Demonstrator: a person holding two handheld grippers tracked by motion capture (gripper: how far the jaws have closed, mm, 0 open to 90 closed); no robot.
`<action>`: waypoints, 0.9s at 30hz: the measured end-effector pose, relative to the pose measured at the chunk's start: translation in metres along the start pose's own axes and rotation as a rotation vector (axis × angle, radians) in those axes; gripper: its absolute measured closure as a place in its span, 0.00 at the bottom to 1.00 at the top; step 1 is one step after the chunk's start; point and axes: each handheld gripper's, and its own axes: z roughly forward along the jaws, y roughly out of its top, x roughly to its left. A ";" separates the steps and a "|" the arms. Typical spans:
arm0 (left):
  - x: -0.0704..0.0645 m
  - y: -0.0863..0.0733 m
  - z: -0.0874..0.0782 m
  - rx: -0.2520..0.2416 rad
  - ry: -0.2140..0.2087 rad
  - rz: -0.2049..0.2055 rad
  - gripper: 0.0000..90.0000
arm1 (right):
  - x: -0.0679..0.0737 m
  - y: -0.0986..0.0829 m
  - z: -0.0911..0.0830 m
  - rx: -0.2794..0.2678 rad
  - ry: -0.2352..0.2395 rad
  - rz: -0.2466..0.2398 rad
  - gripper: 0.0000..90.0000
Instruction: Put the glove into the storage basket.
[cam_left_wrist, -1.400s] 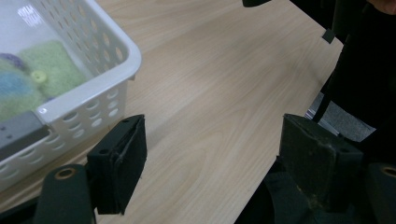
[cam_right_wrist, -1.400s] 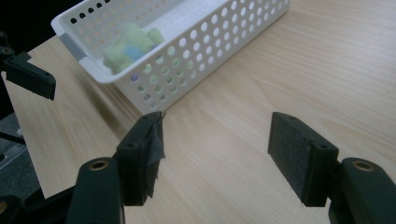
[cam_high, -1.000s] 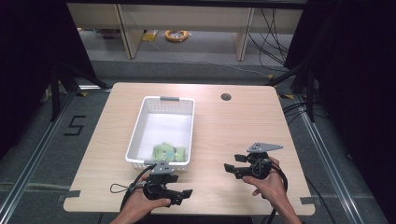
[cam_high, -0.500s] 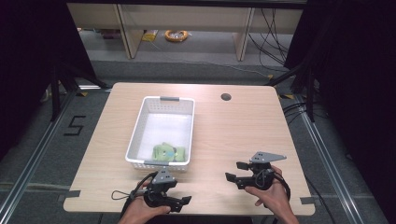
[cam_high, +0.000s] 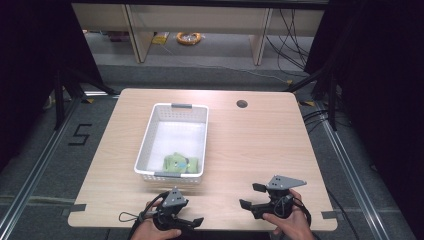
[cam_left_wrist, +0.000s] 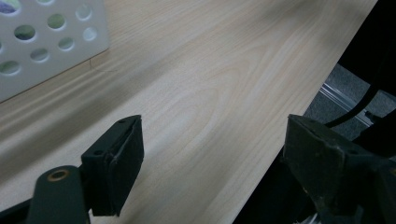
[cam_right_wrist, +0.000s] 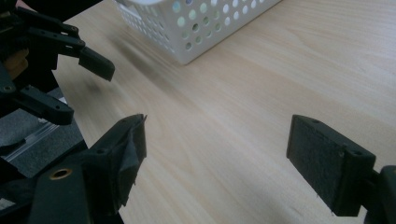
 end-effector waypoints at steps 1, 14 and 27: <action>-0.001 -0.002 0.001 -0.009 0.000 -0.010 0.23 | 0.002 -0.002 -0.001 0.007 0.003 0.008 0.23; 0.000 -0.010 -0.003 0.000 0.007 -0.013 0.22 | 0.003 -0.023 -0.009 0.037 -0.031 -0.001 0.22; 0.001 -0.011 -0.001 -0.007 0.017 -0.007 0.17 | 0.003 -0.025 -0.007 0.037 -0.028 -0.023 0.20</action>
